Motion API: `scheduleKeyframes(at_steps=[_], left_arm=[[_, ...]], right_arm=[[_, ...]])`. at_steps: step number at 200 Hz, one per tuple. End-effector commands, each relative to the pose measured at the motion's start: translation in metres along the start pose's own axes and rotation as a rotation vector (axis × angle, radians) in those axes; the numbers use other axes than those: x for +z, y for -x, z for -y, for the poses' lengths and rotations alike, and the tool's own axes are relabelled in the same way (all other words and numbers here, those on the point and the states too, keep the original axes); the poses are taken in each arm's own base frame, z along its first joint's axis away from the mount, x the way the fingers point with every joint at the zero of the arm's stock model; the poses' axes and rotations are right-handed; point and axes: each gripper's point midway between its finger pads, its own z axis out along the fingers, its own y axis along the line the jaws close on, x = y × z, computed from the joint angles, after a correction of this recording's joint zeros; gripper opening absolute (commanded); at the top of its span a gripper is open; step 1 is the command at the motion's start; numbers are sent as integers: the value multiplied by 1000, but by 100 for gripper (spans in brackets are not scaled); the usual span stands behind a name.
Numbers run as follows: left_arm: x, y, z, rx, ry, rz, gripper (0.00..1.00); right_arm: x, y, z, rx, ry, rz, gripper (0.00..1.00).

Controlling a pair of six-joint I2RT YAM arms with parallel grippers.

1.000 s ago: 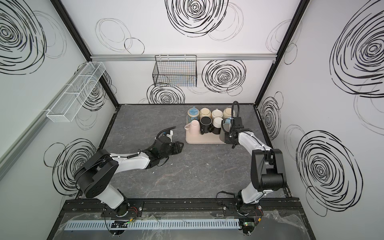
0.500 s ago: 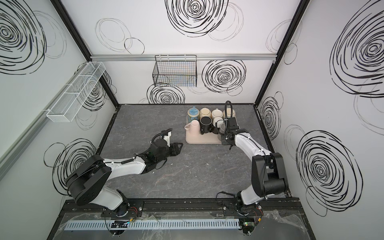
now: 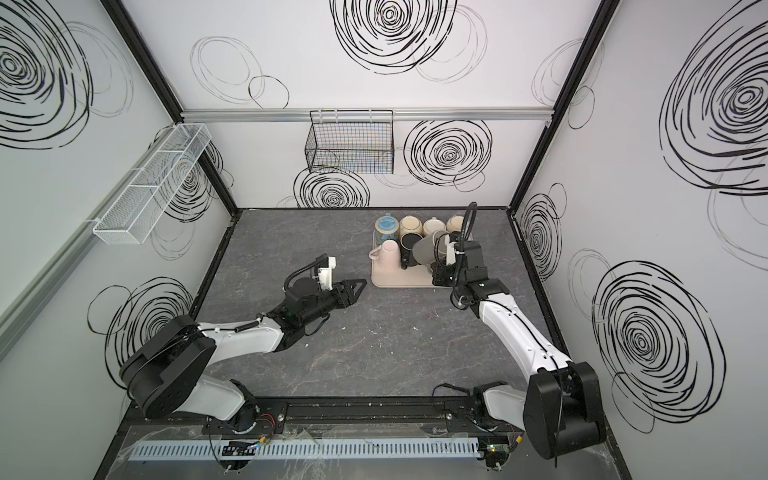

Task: Turn the mug right side up
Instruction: 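Raise the grey mug toward the left gripper while the left gripper reaches for it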

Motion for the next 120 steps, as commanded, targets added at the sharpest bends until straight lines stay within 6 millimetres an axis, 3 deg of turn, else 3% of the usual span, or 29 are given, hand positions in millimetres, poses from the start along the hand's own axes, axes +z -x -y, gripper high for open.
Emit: scheduleKeyframes(at_steps=[1,38,73,120], left_arm=[[-15,46,53,26,-167,118,65],[-40,73,69,47,-225,176,66],[-49,90,80,34,-252,181,64],[-60,107,86,-42,-334,217,61]], right_arm=[[-33,65,-87,-6,391,229,0],[-47,77,-153,15,704,234,0],[-49,74,-204,15,899,143,0],[-50,66,-252,8,1079,77,0]])
